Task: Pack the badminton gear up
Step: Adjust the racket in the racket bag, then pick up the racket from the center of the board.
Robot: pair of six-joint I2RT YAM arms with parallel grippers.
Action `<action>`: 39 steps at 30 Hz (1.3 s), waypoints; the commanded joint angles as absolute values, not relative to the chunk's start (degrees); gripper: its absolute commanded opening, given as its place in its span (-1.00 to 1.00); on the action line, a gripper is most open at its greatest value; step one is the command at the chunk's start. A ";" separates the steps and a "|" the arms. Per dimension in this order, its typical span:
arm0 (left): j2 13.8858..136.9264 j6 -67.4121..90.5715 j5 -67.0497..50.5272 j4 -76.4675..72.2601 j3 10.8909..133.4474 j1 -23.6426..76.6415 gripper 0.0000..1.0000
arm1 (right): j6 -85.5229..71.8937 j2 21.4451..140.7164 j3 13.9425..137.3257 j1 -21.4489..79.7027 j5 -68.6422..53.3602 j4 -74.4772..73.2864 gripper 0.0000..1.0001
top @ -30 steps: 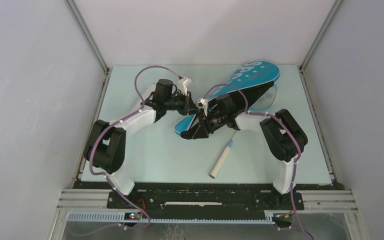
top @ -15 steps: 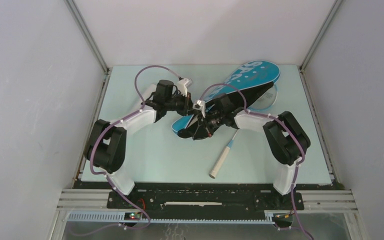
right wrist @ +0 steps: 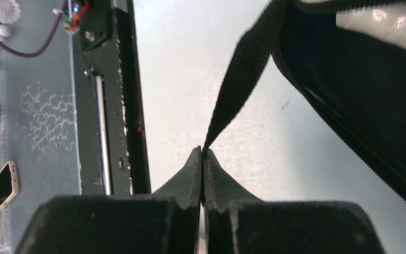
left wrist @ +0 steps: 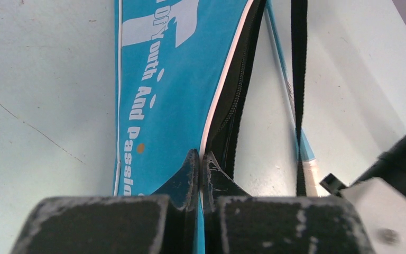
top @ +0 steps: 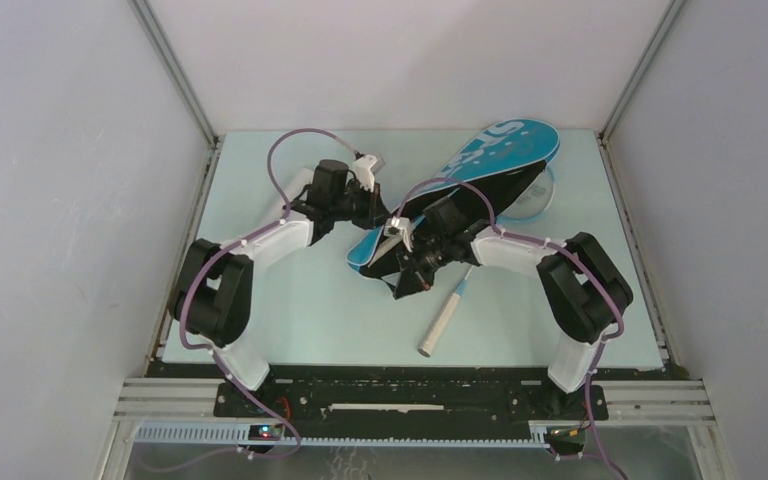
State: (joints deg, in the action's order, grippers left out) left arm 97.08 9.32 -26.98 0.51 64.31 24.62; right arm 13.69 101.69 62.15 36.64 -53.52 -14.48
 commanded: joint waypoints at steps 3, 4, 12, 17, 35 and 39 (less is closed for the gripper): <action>94.66 11.23 -26.16 -3.41 66.89 24.00 -0.99 | 14.40 106.48 61.15 37.62 -52.00 -16.72 -0.66; 94.66 11.26 -26.26 -3.43 66.93 24.04 -0.99 | 14.06 106.72 61.17 37.64 -51.45 -16.55 -0.55; 93.59 9.35 -26.32 -3.79 65.44 24.05 -0.99 | 11.82 104.85 61.44 37.71 -45.20 -15.81 0.13; 92.38 5.83 -26.98 -5.01 63.10 24.41 -0.99 | 10.95 102.62 63.13 37.63 -42.18 -17.67 0.74; 84.45 1.45 -15.07 -13.26 52.94 25.49 -0.99 | 3.57 85.56 61.77 28.92 -34.27 -19.38 0.99; 82.45 2.78 -12.44 -13.32 52.00 25.32 -0.99 | -2.74 83.51 58.28 23.87 -25.53 -17.64 0.88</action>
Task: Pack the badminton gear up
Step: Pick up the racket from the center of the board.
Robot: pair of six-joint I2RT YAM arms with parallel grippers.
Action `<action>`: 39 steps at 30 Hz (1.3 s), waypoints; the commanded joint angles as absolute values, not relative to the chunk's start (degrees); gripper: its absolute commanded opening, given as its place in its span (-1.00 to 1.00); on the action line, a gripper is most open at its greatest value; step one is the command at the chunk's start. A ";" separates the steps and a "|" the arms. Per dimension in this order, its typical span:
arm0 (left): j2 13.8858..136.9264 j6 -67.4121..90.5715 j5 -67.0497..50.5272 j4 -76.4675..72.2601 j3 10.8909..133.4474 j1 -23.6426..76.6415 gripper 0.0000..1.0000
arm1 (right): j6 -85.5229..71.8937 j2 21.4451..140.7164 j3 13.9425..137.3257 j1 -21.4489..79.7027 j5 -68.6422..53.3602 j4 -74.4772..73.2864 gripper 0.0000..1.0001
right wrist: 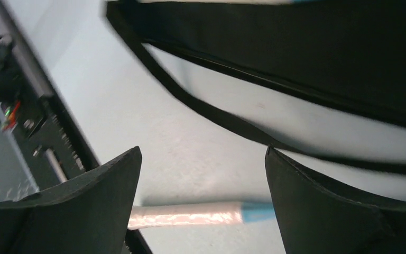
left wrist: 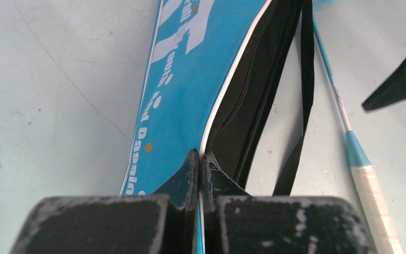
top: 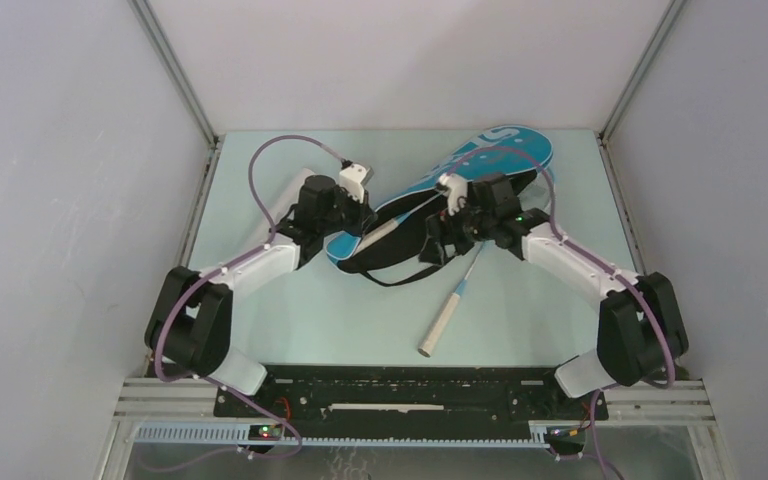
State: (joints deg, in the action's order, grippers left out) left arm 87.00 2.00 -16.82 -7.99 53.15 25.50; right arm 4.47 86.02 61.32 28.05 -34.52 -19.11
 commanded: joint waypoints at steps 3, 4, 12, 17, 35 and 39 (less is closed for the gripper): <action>80.84 4.46 -11.47 -13.08 51.46 24.93 -1.00 | -8.03 83.52 55.73 19.63 -18.28 -15.77 0.84; 80.47 5.19 -11.29 -12.87 51.31 24.69 -1.00 | -9.28 83.92 54.98 18.34 -16.63 -15.10 0.82; 78.18 9.05 -11.36 -11.25 50.49 22.38 -0.99 | -16.02 94.51 58.37 10.23 -13.25 -15.60 0.63; 77.55 8.11 -11.44 -11.29 49.74 22.06 -0.99 | -16.75 100.37 62.30 8.60 -10.24 -16.57 0.56; 76.84 9.27 -15.59 -13.54 49.02 22.06 -0.99 | -15.64 111.69 75.07 9.45 2.86 -30.01 0.03; 76.45 9.40 -15.58 -13.66 49.22 22.06 -0.99 | -14.79 114.35 77.02 8.53 2.85 -31.99 -0.17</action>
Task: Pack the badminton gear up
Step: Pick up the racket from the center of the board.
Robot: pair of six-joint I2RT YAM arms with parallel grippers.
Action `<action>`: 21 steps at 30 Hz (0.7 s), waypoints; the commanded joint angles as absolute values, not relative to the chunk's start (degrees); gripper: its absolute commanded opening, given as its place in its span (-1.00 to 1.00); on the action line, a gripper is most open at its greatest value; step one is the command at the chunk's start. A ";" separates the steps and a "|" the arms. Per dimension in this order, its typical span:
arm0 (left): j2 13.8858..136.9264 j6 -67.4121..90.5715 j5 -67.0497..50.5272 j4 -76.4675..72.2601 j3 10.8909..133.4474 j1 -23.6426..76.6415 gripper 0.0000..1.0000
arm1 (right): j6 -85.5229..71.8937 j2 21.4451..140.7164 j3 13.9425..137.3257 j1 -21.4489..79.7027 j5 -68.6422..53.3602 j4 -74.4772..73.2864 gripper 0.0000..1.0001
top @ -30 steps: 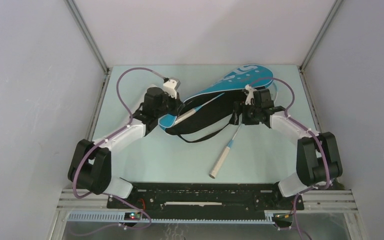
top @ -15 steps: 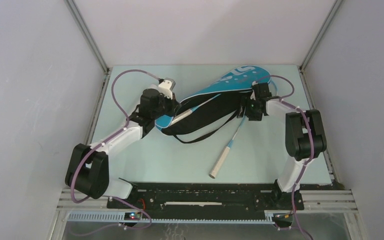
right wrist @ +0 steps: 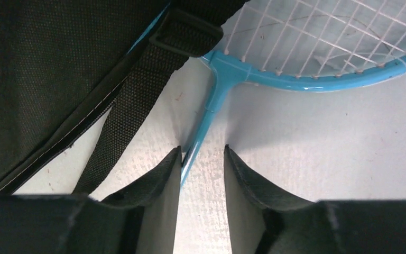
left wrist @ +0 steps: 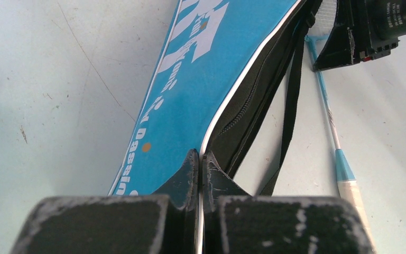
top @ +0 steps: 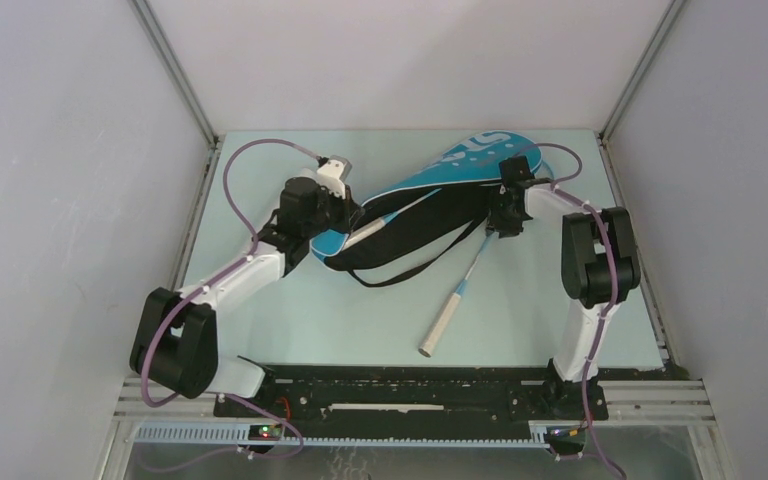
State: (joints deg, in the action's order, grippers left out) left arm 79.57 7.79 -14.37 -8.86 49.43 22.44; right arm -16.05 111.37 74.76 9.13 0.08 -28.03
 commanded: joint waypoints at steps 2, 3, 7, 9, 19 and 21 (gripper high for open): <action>76.42 9.48 -15.58 -13.70 49.21 22.06 -0.99 | -15.08 115.61 78.99 8.18 2.87 -33.44 -0.24; 76.46 9.49 -15.61 -13.71 49.29 22.10 -0.99 | -15.23 116.00 79.65 7.80 2.58 -33.87 -0.27; 76.21 9.67 -15.99 -13.29 49.37 22.02 -1.00 | -16.33 116.26 79.92 6.01 1.73 -33.79 -0.42; 76.20 9.67 -16.23 -13.03 49.62 22.06 -1.00 | -16.83 116.04 79.85 5.14 1.35 -33.94 -0.51; 76.58 8.94 -16.09 -12.21 50.79 22.07 -0.99 | -21.18 111.45 76.37 2.73 0.62 -31.56 -1.00; 76.93 8.61 -15.87 -11.69 51.39 22.06 -0.99 | -22.54 108.53 74.22 2.32 0.62 -30.27 -1.00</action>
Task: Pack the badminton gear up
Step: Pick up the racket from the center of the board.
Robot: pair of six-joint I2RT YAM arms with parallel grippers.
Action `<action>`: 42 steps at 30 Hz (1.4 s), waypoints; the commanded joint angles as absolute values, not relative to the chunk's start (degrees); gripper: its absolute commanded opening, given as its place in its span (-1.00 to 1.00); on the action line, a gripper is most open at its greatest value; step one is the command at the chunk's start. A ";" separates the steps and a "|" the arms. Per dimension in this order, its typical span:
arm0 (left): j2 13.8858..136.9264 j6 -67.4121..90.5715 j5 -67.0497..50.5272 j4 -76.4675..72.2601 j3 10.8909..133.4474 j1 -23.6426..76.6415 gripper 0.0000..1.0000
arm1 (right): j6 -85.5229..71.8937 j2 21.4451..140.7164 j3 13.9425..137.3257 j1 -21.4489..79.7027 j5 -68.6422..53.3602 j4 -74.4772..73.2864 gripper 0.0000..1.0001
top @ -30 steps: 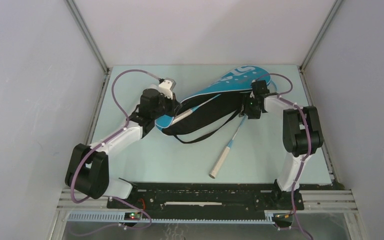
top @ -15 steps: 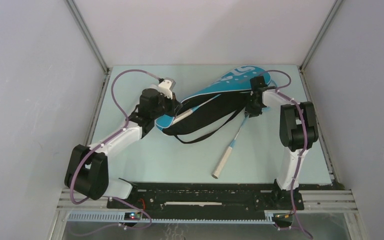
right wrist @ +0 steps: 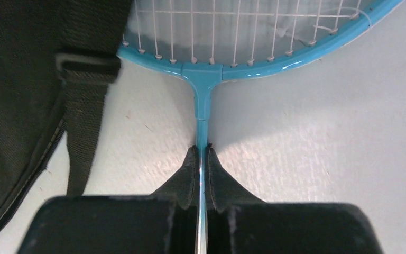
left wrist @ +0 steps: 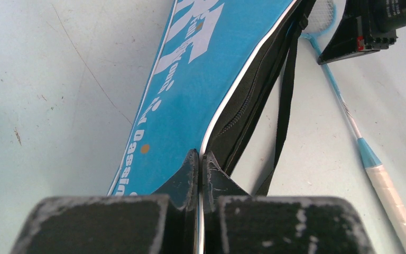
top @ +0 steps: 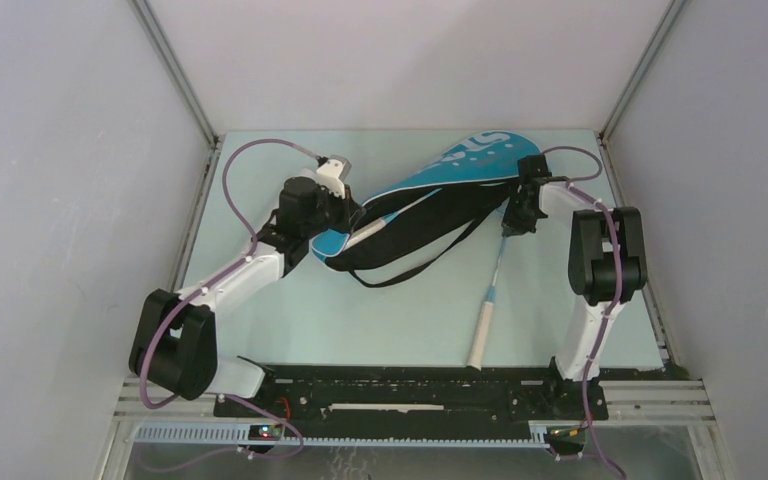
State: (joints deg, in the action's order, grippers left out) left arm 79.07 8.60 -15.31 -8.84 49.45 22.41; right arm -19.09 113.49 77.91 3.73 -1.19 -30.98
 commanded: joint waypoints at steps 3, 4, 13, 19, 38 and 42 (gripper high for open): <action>77.42 8.01 -15.31 -11.07 52.49 22.06 -0.99 | -24.51 103.24 69.89 1.72 0.61 -27.52 -1.00; 77.66 7.71 -15.08 -10.61 52.99 22.02 -0.99 | -25.16 101.60 68.78 1.48 0.57 -26.80 -1.00; 79.17 8.36 -11.09 -7.39 57.69 21.77 -1.00 | -28.21 92.88 62.57 0.86 -5.92 -26.92 -1.00; 81.15 5.10 -10.63 -4.40 61.74 22.49 -1.00 | -26.14 89.34 59.96 3.17 -6.12 -29.06 -1.00; 85.59 4.04 -16.89 -4.42 65.77 22.50 -0.99 | -16.58 84.60 54.81 -2.44 -10.85 -37.62 -1.00; 87.76 3.27 -17.00 -4.35 66.74 22.50 -0.99 | -15.33 83.21 54.40 -2.63 -14.51 -39.23 -1.00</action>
